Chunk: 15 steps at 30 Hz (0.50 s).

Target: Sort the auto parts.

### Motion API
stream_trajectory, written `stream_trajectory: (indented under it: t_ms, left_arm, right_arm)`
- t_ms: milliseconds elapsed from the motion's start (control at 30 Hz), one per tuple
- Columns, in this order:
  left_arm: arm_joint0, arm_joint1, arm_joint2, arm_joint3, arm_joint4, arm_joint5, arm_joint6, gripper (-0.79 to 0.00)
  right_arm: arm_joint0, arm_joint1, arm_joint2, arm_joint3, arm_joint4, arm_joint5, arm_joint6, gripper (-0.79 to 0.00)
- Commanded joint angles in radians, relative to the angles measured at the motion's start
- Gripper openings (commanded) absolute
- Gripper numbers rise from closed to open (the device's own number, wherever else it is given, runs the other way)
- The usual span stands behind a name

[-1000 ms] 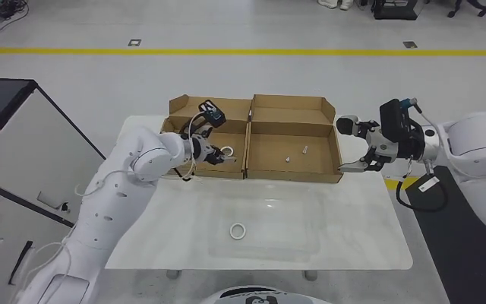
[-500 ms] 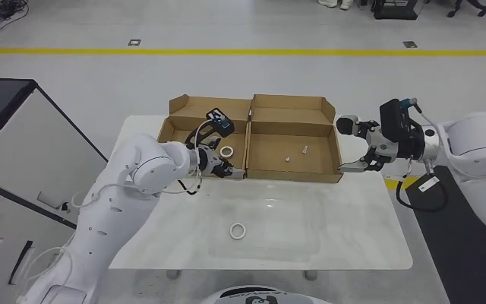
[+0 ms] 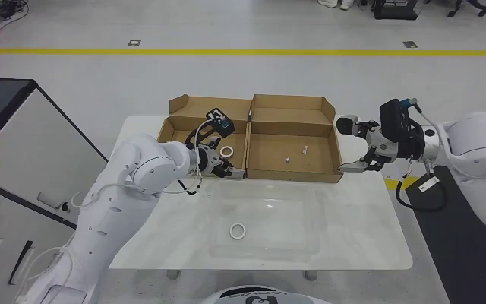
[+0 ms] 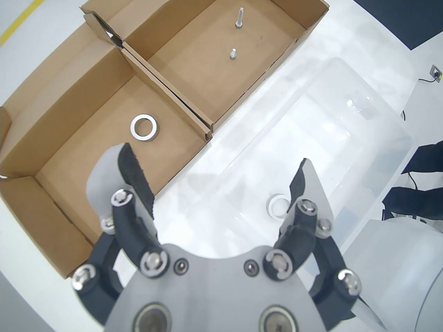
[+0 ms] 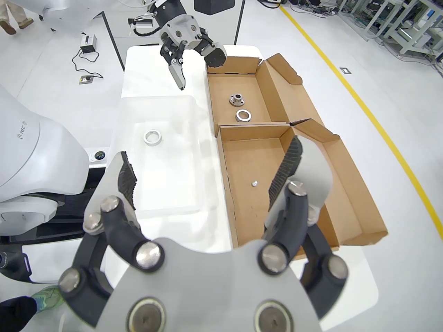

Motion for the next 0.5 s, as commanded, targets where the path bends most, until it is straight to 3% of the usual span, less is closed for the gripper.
stream_trajectory:
  t_ms: [0, 67, 233, 333, 467]
  left_arm:
    - [0.006, 0.001, 0.009, -0.01, 0.011, -0.007, -0.002, 0.0]
    - [0.005, 0.0, 0.022, -0.047, -0.001, -0.002, -0.019, 0.0]
    - [-0.049, -0.002, 0.084, -0.125, -0.006, 0.044, -0.196, 0.0]
    - [-0.12, -0.014, 0.168, -0.132, 0.011, 0.116, -0.294, 0.0]
    - [-0.234, -0.025, 0.333, -0.072, 0.038, 0.234, -0.294, 0.0]
  right_arm:
    - [0.0, 0.0, 0.0, 0.0, 0.0, 0.0, 0.0, 0.0]
    - [0.0, 0.0, 0.0, 0.0, 0.0, 0.0, 0.0, 0.0]
    - [0.0, 0.0, 0.0, 0.0, 0.0, 0.0, 0.0, 0.0]
    - [0.0, 0.0, 0.0, 0.0, 0.0, 0.0, 0.0, 0.0]
    - [0.0, 0.0, 0.0, 0.0, 0.0, 0.0, 0.0, 0.0]
